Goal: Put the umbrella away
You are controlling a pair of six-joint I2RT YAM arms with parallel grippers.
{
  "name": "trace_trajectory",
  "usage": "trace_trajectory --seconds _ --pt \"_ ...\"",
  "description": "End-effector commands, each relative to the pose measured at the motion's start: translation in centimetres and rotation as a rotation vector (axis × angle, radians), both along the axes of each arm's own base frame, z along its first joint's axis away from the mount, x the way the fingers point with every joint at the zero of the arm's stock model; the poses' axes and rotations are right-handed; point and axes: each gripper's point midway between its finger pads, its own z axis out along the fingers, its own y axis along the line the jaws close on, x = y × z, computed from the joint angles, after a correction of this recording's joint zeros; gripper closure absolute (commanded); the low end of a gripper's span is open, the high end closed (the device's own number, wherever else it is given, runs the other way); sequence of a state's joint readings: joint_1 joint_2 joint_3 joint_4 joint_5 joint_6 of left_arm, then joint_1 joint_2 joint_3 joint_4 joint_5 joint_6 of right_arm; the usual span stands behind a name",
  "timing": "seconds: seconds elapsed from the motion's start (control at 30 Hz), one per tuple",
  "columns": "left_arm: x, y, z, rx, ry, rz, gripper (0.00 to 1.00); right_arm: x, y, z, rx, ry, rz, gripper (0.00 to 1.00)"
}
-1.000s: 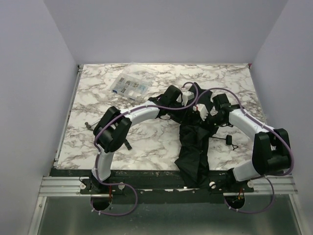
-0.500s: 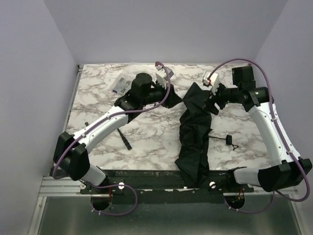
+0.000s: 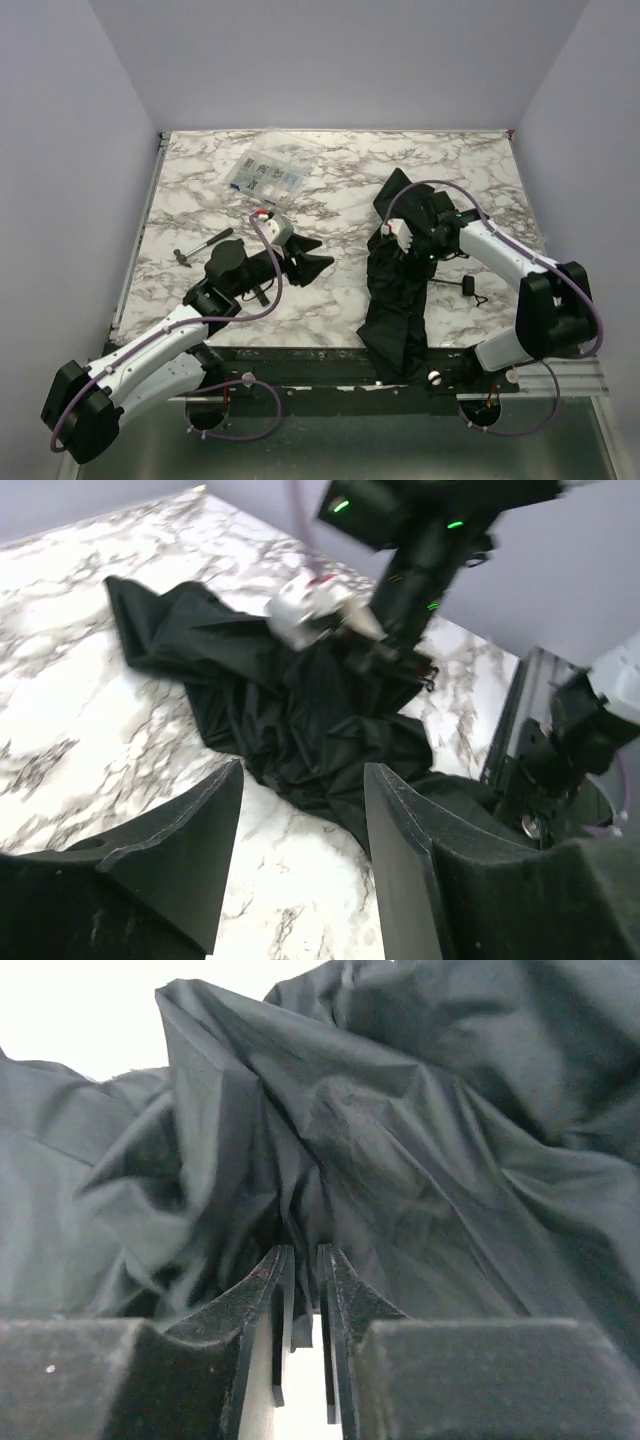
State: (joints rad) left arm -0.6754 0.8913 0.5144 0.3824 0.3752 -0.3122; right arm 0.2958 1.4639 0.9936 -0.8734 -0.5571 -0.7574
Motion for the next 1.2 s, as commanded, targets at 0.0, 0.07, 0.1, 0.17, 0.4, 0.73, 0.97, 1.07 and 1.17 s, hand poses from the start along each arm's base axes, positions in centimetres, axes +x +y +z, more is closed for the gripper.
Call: trace_trajectory --seconds 0.0,0.07,0.1,0.17,0.4,0.73,0.97,1.07,1.17 --pt "-6.1 -1.9 -0.7 0.016 -0.207 -0.242 0.48 1.0 -2.0 -5.4 -0.158 -0.014 -0.045 0.81" --pt "-9.2 -3.3 -1.7 0.064 -0.303 -0.338 0.48 1.4 -2.4 -6.5 -0.187 -0.001 -0.058 0.83" --pt "-10.2 -3.8 -2.4 0.096 -0.355 -0.383 0.50 1.6 -2.3 -6.7 -0.189 0.004 -0.061 0.83" --pt "-12.0 -4.6 -4.5 0.167 -0.398 -0.455 0.54 1.9 -1.9 -6.2 -0.176 0.007 -0.060 0.81" --pt "-15.1 -6.5 -12.6 0.396 -0.361 -0.579 0.83 1.7 0.0 4.7 -0.031 -0.101 0.049 0.39" --pt "-15.5 -8.3 -14.7 0.346 -0.275 -0.573 0.92 1.3 3.2 9.7 0.228 -0.343 0.081 0.00" --pt "-16.4 -9.9 -19.2 0.447 -0.229 -0.609 1.00 4.9 1.8 3.6 0.058 -0.315 0.046 0.00" --pt "-15.5 -10.2 -20.9 0.494 -0.205 -0.564 1.00 4.4 1.2 0.4 0.005 -0.246 0.059 0.00" --pt "-13.9 -10.7 -22.0 0.542 -0.188 -0.484 1.00 3.6 0.6 -2.6 -0.036 -0.175 0.060 0.00"
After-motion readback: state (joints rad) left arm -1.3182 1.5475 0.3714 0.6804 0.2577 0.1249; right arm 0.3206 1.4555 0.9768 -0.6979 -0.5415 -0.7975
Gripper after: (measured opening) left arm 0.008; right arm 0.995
